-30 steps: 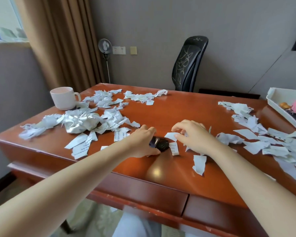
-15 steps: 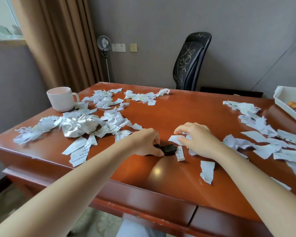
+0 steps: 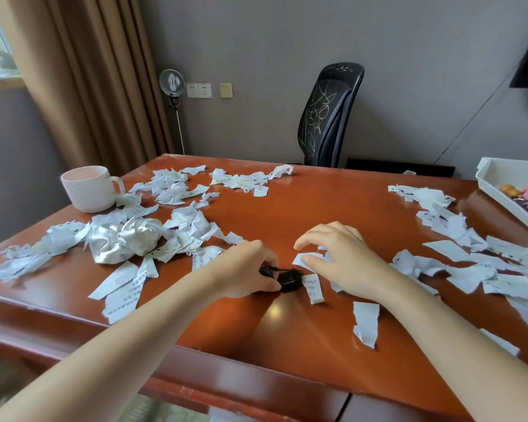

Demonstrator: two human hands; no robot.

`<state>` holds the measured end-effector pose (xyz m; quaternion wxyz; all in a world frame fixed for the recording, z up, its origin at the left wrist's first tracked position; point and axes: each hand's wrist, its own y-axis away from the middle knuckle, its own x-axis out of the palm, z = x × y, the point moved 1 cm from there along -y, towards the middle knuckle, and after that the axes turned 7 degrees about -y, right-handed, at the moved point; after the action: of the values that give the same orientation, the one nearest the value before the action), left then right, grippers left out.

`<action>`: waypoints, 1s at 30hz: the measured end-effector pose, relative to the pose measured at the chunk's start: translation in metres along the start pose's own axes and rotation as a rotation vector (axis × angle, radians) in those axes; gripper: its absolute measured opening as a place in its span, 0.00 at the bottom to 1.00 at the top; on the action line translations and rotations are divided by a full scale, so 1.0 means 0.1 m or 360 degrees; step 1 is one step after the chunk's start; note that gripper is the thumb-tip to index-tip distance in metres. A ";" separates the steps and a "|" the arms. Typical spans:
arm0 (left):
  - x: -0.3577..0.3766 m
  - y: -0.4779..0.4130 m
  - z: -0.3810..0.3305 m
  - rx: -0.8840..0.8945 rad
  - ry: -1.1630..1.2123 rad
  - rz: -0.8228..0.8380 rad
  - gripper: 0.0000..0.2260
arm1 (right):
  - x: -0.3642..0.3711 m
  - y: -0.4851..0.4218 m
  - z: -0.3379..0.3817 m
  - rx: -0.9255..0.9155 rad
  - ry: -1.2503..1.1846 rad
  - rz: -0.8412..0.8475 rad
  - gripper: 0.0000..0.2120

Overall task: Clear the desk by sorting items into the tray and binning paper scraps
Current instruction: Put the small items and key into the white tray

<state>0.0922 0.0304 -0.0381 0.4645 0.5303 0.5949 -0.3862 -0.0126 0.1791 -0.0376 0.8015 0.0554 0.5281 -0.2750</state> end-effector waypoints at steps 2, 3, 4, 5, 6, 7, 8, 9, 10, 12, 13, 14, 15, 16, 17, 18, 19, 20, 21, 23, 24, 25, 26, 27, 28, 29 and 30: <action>-0.01 0.00 0.04 0.0011 0.0041 -0.0058 0.06 | -0.03 0.00 0.05 0.0027 -0.0131 0.0072 0.12; -0.02 0.01 0.06 0.0014 0.0068 -0.0086 0.07 | -0.03 -0.01 0.07 0.0057 -0.0197 0.0126 0.13; -0.03 0.00 0.08 0.0016 0.0102 -0.0118 0.07 | -0.03 -0.01 0.09 0.0080 -0.0225 0.0181 0.15; -0.05 -0.01 0.10 0.0013 0.0141 -0.0154 0.07 | -0.01 -0.03 0.10 0.0097 -0.0212 0.0235 0.17; -0.06 -0.01 0.12 -0.0003 0.0184 -0.0188 0.06 | 0.02 -0.05 0.11 0.0102 -0.0197 0.0278 0.18; -0.08 -0.02 0.13 -0.0024 0.0225 -0.0217 0.05 | 0.06 -0.08 0.11 0.0107 -0.0187 0.0321 0.18; -0.10 -0.03 0.15 -0.0045 0.0258 -0.0240 0.05 | 0.10 -0.12 0.12 0.0095 -0.0190 0.0350 0.18; -0.11 -0.03 0.16 -0.0060 0.0274 -0.0266 0.05 | 0.14 -0.16 0.12 0.0077 -0.0197 0.0375 0.18; -0.12 -0.04 0.17 -0.0070 0.0279 -0.0301 0.06 | 0.17 -0.20 0.12 0.0057 -0.0212 0.0386 0.17; -0.14 -0.04 0.19 -0.0089 0.0320 -0.0390 0.07 | 0.20 -0.26 0.14 0.0028 -0.0249 0.0394 0.16; -0.15 -0.04 0.19 -0.0103 0.0360 -0.0426 0.07 | 0.21 -0.28 0.15 0.0019 -0.0271 0.0392 0.14; -0.16 -0.04 0.21 -0.0119 0.0399 -0.0442 0.08 | 0.22 -0.30 0.16 0.0010 -0.0294 0.0384 0.12; -0.17 -0.04 0.22 -0.0140 0.0439 -0.0431 0.07 | 0.23 -0.32 0.17 0.0005 -0.0309 0.0376 0.11; -0.18 -0.04 0.24 -0.0160 0.0484 -0.0393 0.07 | 0.24 -0.34 0.18 -0.0002 -0.0339 0.0368 0.10; -0.18 -0.03 0.25 -0.0167 0.0527 -0.0344 0.06 | 0.23 -0.35 0.19 0.0000 -0.0390 0.0380 0.10; -0.19 -0.03 0.26 -0.0162 0.0547 -0.0307 0.06 | 0.22 -0.37 0.20 0.0000 -0.0465 0.0408 0.10; -0.21 -0.02 0.27 -0.0153 0.0544 -0.0297 0.06 | 0.20 -0.38 0.21 0.0005 -0.0544 0.0452 0.10; -0.23 -0.01 0.28 -0.0144 0.0530 -0.0312 0.06 | 0.17 -0.39 0.22 0.0017 -0.0628 0.0501 0.12; -0.26 -0.01 0.28 -0.0133 0.0522 -0.0344 0.06 | 0.14 -0.39 0.24 0.0046 -0.0706 0.0541 0.12; -0.30 0.00 0.28 -0.0119 0.0551 -0.0413 0.05 | 0.09 -0.41 0.23 0.0117 -0.0853 0.0587 0.14; -0.32 0.00 0.28 -0.0117 0.0576 -0.0445 0.05 | 0.07 -0.41 0.23 0.0151 -0.0920 0.0599 0.15; -0.33 0.00 0.28 -0.0119 0.0601 -0.0474 0.04 | 0.05 -0.41 0.24 0.0180 -0.0982 0.0607 0.15; -0.34 0.00 0.28 -0.0122 0.0626 -0.0499 0.04 | 0.05 -0.42 0.24 0.0198 -0.1054 0.0603 0.14; -0.35 0.00 0.27 -0.0126 0.0649 -0.0522 0.03 | 0.04 -0.41 0.26 0.0204 -0.1112 0.0587 0.14; -0.36 0.00 0.25 -0.0133 0.0661 -0.0546 0.03 | 0.04 -0.42 0.27 0.0197 -0.1144 0.0561 0.12; -0.37 0.00 0.24 -0.0143 0.0650 -0.0580 0.03 | 0.05 -0.41 0.29 0.0181 -0.1148 0.0529 0.11; -0.38 0.00 0.23 -0.0155 0.0628 -0.0621 0.03 | 0.06 -0.43 0.30 0.0156 -0.1140 0.0487 0.10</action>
<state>0.0955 -0.0020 -0.0081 0.2816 0.4475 0.7826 -0.3286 -0.0072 0.1295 -0.0208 0.9632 0.0720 0.1868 -0.1792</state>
